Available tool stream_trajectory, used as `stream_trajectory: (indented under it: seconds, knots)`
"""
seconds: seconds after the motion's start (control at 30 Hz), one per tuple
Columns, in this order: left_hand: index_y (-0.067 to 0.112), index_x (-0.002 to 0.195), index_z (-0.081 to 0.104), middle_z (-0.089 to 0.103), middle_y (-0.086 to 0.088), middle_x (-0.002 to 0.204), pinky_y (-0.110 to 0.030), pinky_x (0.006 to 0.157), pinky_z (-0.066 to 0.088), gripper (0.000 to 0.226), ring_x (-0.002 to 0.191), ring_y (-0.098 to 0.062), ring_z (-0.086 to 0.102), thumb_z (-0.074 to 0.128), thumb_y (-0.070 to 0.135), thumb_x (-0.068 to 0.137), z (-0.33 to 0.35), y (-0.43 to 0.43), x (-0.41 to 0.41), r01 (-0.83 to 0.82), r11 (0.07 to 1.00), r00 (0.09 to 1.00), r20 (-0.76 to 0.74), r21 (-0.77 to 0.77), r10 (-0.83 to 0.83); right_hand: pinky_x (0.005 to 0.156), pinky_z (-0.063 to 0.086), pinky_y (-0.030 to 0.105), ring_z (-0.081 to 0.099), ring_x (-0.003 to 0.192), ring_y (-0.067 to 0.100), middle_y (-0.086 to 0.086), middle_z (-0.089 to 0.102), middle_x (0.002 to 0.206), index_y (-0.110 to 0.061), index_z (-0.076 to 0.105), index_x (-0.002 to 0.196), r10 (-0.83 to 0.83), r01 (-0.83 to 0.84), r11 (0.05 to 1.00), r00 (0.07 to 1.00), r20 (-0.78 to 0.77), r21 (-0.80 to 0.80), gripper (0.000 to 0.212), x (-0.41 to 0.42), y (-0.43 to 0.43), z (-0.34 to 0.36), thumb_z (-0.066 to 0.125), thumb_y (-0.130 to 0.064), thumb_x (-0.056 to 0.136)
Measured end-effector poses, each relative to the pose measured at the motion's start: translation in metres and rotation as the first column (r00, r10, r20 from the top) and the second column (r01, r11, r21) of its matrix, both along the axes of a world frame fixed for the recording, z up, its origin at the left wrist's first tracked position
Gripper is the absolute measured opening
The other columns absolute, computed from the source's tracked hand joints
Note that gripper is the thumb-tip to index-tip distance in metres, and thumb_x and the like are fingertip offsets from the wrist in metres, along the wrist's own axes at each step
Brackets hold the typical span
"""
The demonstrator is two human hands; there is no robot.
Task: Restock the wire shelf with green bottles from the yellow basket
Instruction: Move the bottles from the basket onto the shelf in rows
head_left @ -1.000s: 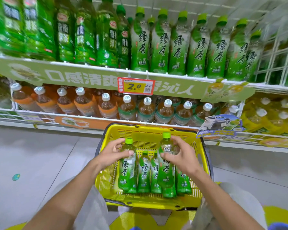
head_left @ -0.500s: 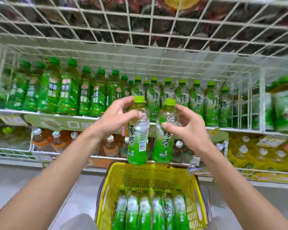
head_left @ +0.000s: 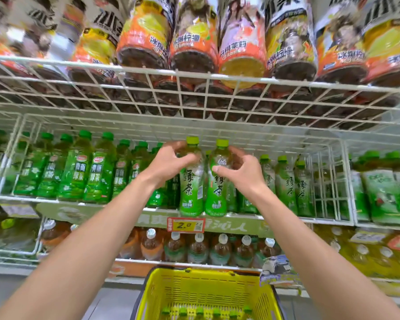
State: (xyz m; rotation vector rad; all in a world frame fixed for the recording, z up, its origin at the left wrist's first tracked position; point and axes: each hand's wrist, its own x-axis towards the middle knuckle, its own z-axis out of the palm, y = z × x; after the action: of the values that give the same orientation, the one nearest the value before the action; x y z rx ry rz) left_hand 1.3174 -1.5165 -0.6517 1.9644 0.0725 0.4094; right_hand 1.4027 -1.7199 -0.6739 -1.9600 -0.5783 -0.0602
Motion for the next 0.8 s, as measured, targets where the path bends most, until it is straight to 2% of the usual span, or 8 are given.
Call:
stream_trajectory:
  seconds: [0.07, 0.13, 0.23, 0.33, 0.43, 0.53, 0.63, 0.8]
  knots:
    - [0.033, 0.107, 0.066, 0.07, 0.03, 0.098, -0.012, 0.083, 0.046, 0.028, 0.089, 0.015, 0.063, 0.082, 0.033, 0.084, 0.0, 0.002, 0.001, 0.011, 0.999, 1.0, -0.022, 0.046, -0.01, 0.114, 0.042, 0.041, 0.053, 0.131, 0.016, -0.001, 0.057, 0.145, -0.019, 0.048, 0.148, 0.01, -0.01, 1.0, 1.0, -0.016, -0.001, 0.09, 0.002, 0.003, -0.003, 0.09, -0.042, 0.071]
    - [0.019, 0.135, 0.059, 0.064, 0.009, 0.129, -0.019, 0.091, 0.045, 0.065, 0.106, -0.002, 0.061, 0.084, 0.042, 0.079, 0.003, 0.006, 0.001, 0.023, 0.996, 0.997, -0.078, 0.087, -0.017, 0.113, 0.042, 0.042, 0.054, 0.13, 0.017, -0.001, 0.057, 0.144, -0.021, 0.048, 0.148, 0.025, -0.026, 1.0, 0.999, -0.026, -0.016, 0.088, 0.005, 0.005, -0.003, 0.089, -0.041, 0.073]
    - [0.018, 0.152, 0.041, 0.051, 0.001, 0.146, -0.005, 0.064, 0.046, 0.089, 0.097, -0.009, 0.062, 0.084, 0.044, 0.079, 0.007, 0.013, 0.003, 0.062, 0.992, 0.982, -0.185, 0.11, -0.041, 0.107, 0.044, 0.032, 0.054, 0.124, 0.014, -0.009, 0.057, 0.136, -0.024, 0.049, 0.145, 0.035, -0.037, 0.998, 0.999, -0.032, -0.051, 0.084, 0.009, 0.007, 0.0, 0.089, -0.043, 0.073]
    - [0.025, 0.135, 0.059, 0.064, 0.013, 0.117, -0.006, 0.058, 0.042, 0.065, 0.088, -0.002, 0.063, 0.084, 0.043, 0.078, 0.008, 0.017, 0.009, 0.071, 0.987, 0.983, -0.177, 0.142, -0.045, 0.091, 0.047, 0.02, 0.06, 0.111, 0.009, -0.014, 0.061, 0.123, -0.026, 0.056, 0.136, 0.032, -0.034, 0.999, 0.998, -0.047, -0.043, 0.078, 0.014, 0.014, 0.0, 0.091, -0.044, 0.069]
    - [0.04, 0.097, 0.062, 0.06, 0.027, 0.087, -0.008, 0.065, 0.039, 0.031, 0.082, 0.007, 0.058, 0.086, 0.034, 0.078, 0.011, 0.021, 0.015, 0.03, 0.989, 0.981, -0.195, 0.146, -0.001, 0.094, 0.05, 0.023, 0.063, 0.114, 0.01, -0.012, 0.067, 0.123, -0.029, 0.061, 0.131, 0.045, -0.045, 0.999, 0.996, -0.076, 0.0, 0.074, 0.024, 0.027, -0.005, 0.093, -0.042, 0.066]
    - [0.041, 0.089, 0.065, 0.063, 0.029, 0.086, -0.012, 0.073, 0.044, 0.028, 0.084, 0.007, 0.06, 0.088, 0.029, 0.077, 0.008, 0.031, 0.026, 0.013, 0.973, 0.98, -0.195, 0.231, 0.034, 0.102, 0.046, 0.028, 0.059, 0.115, 0.009, -0.014, 0.061, 0.132, -0.029, 0.056, 0.139, 0.045, -0.048, 0.999, 0.989, -0.141, -0.019, 0.082, 0.029, 0.042, -0.009, 0.092, -0.043, 0.067]
    - [0.036, 0.081, 0.066, 0.066, 0.022, 0.084, -0.012, 0.066, 0.041, 0.023, 0.08, 0.004, 0.06, 0.086, 0.026, 0.079, 0.004, 0.042, 0.035, -0.012, 0.954, 0.969, -0.234, 0.298, 0.085, 0.108, 0.043, 0.033, 0.058, 0.124, 0.015, -0.008, 0.057, 0.144, -0.034, 0.051, 0.144, 0.034, -0.045, 0.997, 0.986, -0.162, -0.062, 0.088, 0.032, 0.055, -0.018, 0.09, -0.05, 0.067]
    - [0.021, 0.095, 0.071, 0.071, 0.008, 0.09, -0.018, 0.062, 0.043, 0.025, 0.083, -0.009, 0.067, 0.086, 0.032, 0.079, -0.01, 0.054, 0.052, -0.063, 0.918, 0.951, -0.256, 0.391, 0.174, 0.114, 0.033, 0.03, 0.046, 0.139, 0.021, -0.004, 0.046, 0.154, -0.028, 0.046, 0.15, 0.065, -0.087, 0.984, 0.988, -0.14, -0.156, 0.088, 0.043, 0.063, -0.019, 0.087, -0.044, 0.074]
